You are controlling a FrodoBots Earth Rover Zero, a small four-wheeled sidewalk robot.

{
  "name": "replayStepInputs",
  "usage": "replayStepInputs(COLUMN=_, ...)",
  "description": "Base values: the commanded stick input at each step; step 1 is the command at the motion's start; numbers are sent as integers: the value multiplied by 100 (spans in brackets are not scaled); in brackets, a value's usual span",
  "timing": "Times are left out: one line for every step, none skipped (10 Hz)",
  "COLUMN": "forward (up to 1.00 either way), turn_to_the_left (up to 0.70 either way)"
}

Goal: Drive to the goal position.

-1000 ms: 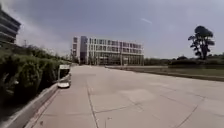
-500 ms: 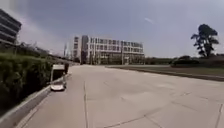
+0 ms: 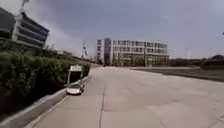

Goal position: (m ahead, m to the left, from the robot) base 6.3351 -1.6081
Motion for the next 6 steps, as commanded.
replayStepInputs(forward=70, turn_to_the_left=0)
replayStepInputs(forward=70, turn_to_the_left=0)
replayStepInputs(forward=70, turn_to_the_left=0)
replayStepInputs(forward=70, turn_to_the_left=0)
replayStepInputs(forward=70, turn_to_the_left=0)
replayStepInputs(forward=70, turn_to_the_left=0)
